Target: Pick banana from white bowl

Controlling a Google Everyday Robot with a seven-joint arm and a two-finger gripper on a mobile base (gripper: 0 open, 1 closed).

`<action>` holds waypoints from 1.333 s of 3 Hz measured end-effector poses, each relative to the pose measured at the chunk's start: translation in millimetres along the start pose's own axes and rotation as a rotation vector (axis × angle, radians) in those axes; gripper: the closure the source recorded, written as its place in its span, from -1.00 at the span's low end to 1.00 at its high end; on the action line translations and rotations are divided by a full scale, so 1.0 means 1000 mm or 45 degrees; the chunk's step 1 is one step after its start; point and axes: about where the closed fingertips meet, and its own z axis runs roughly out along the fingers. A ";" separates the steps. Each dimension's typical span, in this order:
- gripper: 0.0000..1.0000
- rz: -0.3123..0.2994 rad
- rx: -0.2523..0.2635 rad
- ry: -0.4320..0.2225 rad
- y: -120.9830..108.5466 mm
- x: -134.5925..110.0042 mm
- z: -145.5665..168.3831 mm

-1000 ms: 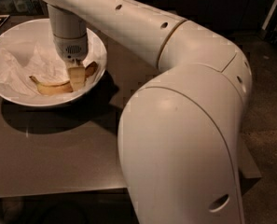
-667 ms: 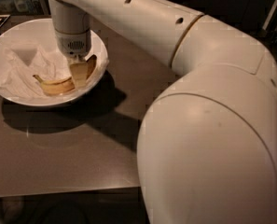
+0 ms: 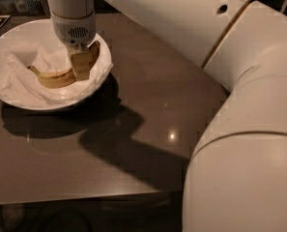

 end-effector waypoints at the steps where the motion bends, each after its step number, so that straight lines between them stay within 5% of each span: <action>1: 1.00 -0.075 0.074 -0.101 0.015 -0.002 -0.026; 3: 1.00 -0.215 0.248 -0.383 0.060 0.013 -0.068; 4: 1.00 -0.242 0.257 -0.428 0.084 0.020 -0.078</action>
Offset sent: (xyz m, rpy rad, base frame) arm -0.0680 -0.0540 0.0692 0.4248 -0.1230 0.2697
